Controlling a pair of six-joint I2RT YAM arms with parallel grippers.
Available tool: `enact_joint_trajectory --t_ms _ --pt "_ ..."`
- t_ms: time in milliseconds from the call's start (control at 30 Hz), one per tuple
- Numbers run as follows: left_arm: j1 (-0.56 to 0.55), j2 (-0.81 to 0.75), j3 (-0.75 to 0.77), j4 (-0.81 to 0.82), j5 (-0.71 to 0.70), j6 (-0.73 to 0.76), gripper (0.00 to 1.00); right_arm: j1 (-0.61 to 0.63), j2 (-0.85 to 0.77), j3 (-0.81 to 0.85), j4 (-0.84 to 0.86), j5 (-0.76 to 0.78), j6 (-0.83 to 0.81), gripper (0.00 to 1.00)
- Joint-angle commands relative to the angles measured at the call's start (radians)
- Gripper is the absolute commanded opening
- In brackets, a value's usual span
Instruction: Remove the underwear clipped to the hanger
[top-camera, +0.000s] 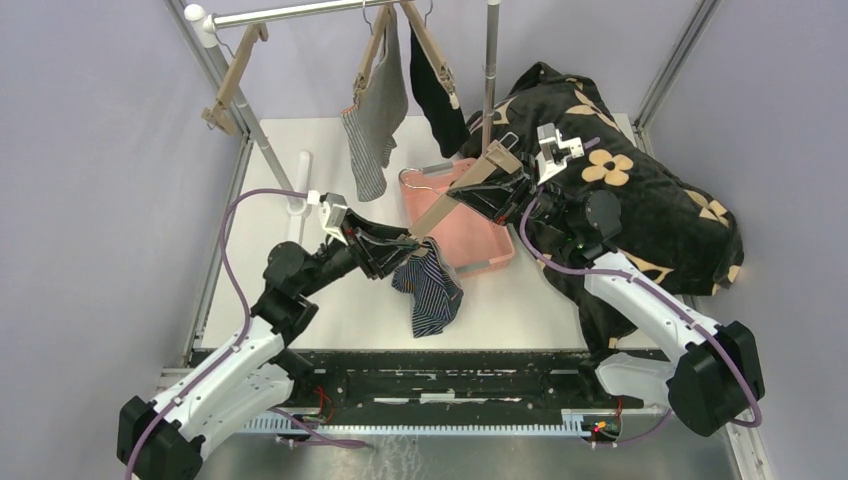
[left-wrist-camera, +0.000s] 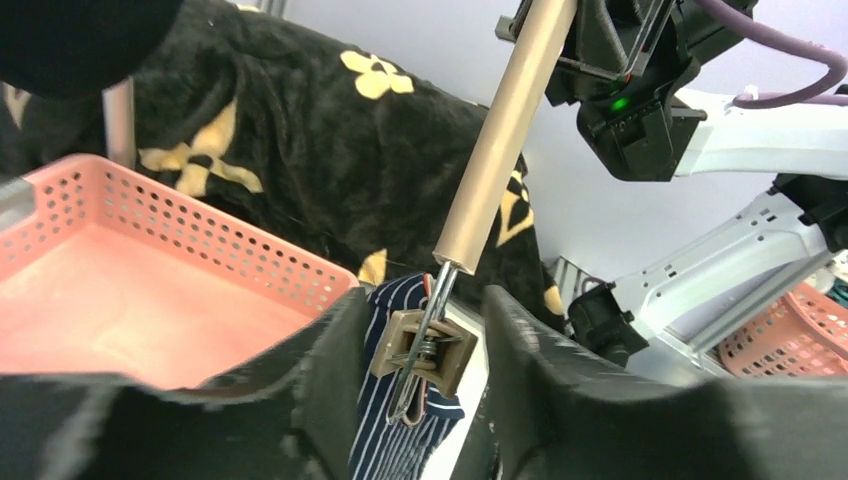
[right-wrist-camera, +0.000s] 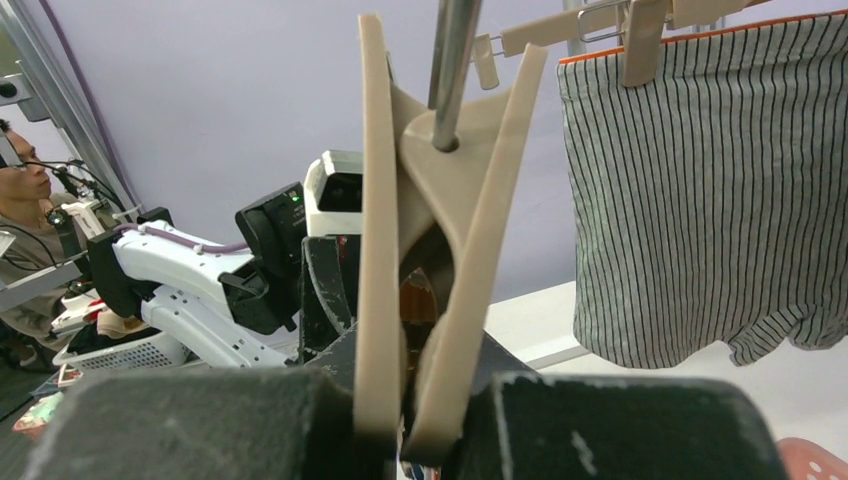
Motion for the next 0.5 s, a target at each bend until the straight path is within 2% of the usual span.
enact_joint_trajectory --t_ms 0,100,200,300,333,400,467 --pt "-0.002 0.016 -0.008 0.078 0.056 -0.07 0.6 0.005 -0.032 0.025 0.064 0.011 -0.004 0.01" --pt "-0.002 0.012 -0.016 0.096 0.05 -0.079 0.72 0.004 -0.035 0.027 0.064 0.007 -0.005 0.01" --pt "-0.002 0.005 -0.022 0.106 0.043 -0.075 0.69 0.005 -0.041 0.03 0.059 0.007 -0.006 0.01" --pt "-0.003 0.008 -0.029 0.138 0.069 -0.069 0.52 0.005 -0.041 0.031 0.053 0.008 -0.008 0.01" --pt "-0.003 0.015 -0.029 0.153 0.084 -0.072 0.41 0.004 -0.04 0.03 0.051 0.011 -0.009 0.01" --pt "-0.003 0.03 -0.019 0.152 0.101 -0.078 0.05 0.005 -0.04 0.027 0.047 0.014 -0.012 0.01" --pt "-0.002 0.041 -0.013 0.15 0.11 -0.079 0.03 0.005 -0.041 0.028 0.045 0.016 -0.011 0.01"
